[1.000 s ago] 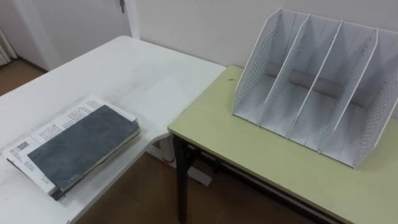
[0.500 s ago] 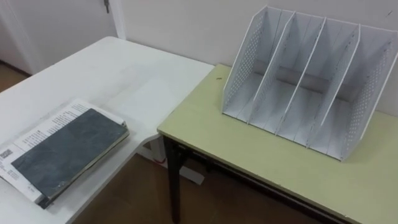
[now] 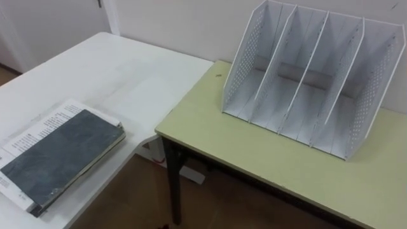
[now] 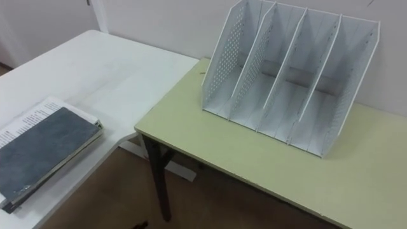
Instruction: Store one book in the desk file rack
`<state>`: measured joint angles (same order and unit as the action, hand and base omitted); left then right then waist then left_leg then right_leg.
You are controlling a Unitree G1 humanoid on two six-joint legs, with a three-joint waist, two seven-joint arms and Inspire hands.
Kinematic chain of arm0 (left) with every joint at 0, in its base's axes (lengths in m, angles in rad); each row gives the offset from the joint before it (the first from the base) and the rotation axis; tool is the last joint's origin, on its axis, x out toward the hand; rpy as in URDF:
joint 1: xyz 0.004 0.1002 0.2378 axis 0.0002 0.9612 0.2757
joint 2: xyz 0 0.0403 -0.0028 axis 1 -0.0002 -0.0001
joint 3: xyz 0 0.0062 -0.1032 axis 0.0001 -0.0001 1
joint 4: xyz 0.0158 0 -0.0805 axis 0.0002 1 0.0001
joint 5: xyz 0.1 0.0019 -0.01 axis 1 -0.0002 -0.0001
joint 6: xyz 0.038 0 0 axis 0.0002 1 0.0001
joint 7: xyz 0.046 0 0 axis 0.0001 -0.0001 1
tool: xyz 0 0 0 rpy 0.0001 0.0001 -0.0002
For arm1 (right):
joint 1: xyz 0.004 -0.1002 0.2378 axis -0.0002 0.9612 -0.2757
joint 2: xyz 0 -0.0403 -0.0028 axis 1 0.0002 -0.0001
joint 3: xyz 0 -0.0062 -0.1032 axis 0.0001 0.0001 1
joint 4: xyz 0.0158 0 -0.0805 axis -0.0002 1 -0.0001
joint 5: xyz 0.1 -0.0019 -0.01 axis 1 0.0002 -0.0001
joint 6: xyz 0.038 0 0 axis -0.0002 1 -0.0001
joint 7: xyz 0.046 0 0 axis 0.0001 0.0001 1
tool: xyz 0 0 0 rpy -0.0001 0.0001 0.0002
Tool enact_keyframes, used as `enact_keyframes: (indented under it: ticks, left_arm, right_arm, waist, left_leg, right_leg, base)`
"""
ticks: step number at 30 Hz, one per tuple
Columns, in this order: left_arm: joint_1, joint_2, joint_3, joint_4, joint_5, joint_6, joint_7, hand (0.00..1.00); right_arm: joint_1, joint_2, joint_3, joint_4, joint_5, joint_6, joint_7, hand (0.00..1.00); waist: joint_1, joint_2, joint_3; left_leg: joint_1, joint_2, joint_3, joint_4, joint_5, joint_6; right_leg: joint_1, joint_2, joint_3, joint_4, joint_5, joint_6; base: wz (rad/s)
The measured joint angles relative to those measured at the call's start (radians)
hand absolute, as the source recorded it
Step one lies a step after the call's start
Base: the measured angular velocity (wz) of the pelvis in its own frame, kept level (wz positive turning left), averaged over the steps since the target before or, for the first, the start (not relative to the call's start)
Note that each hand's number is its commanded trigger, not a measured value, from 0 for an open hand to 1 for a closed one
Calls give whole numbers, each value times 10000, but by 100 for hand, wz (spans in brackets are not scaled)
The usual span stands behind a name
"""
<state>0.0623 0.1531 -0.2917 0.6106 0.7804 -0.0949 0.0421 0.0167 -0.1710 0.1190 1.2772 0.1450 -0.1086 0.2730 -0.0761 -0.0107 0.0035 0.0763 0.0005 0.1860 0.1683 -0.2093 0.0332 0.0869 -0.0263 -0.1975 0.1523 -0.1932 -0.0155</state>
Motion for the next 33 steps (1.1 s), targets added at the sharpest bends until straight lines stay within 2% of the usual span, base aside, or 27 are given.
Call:
enact_keyframes:
  ticks: [6, 11, 16, 18, 19, 22, 29, 33]
  left_arm:
    - [7, 67, -55, -1504, 4, -114, 231, 0]
    - [20, 160, -57, -2023, 187, -146, 418, 0]
    - [208, 660, -41, -4351, 869, -119, 789, 0]
    - [213, 693, -13, -4951, 903, -135, 1110, 0]
    - [217, 669, 23, -5157, 1065, -142, 1330, 0]
    - [224, 624, 70, -5317, 1300, -141, 1693, 0]
    - [221, 683, 201, -6087, 1399, -154, 2549, 0]
    - [220, 707, 455, -6335, 1562, -159, 2780, 0]
  right_arm:
    - [-4, 0, -18, -46, -244, 1, -230, 0]
    - [-87, 11, 63, -53, -418, 8, -358, 0]
    - [-98, 18, 72, -50, -415, 61, -418, 0]
    - [-105, 25, 66, -49, -420, 118, -447, 0]
    - [-97, 33, 60, -36, -419, 130, -461, 0]
    - [-83, 50, 52, -26, -407, 143, -488, 0]
    - [-48, 71, 60, -17, -282, 174, -536, 0]
    - [-37, 123, 71, -12, -246, 234, -795, 0]
  waist:
    - [-10, 64, -1]
    - [0, 69, -8]
    - [25, 41, -7]
    - [25, 20, -5]
    - [27, 27, -29]
    - [19, 28, -56]
    - [36, -2, -65]
    - [189, -13, -72]
  left_leg:
    - [-28, 17, -2, -2, 1, -2]
    - [-48, 10, 0, 10, 1, -2]
    - [-152, -2, -83, 43, 1, -1]
    - [-159, -10, -109, 42, 1, -1]
    - [-160, -11, -115, 41, 2, -2]
    - [-174, -3, -142, 41, 3, -4]
    - [-176, -2, -266, 41, 7, -11]
    - [-141, 4, -274, 81, 7, -11]
  right_leg:
    - [-4, 6, -81, -15, 6, -12]
    - [-14, -6, -147, -17, 5, -12]
    - [-28, -35, -330, -47, 4, -10]
    - [-12, -42, -387, -75, 3, -8]
    - [10, -37, -402, -108, 5, -7]
    - [17, -21, -412, -125, 9, -14]
    - [112, -4, -402, -114, 17, -24]
    - [154, -3, -390, -105, 25, -32]
  base:
    - [1]
    - [1]
    - [8]
    - [7]
    - [4]
    - [0]
    - [2]
    - [0]
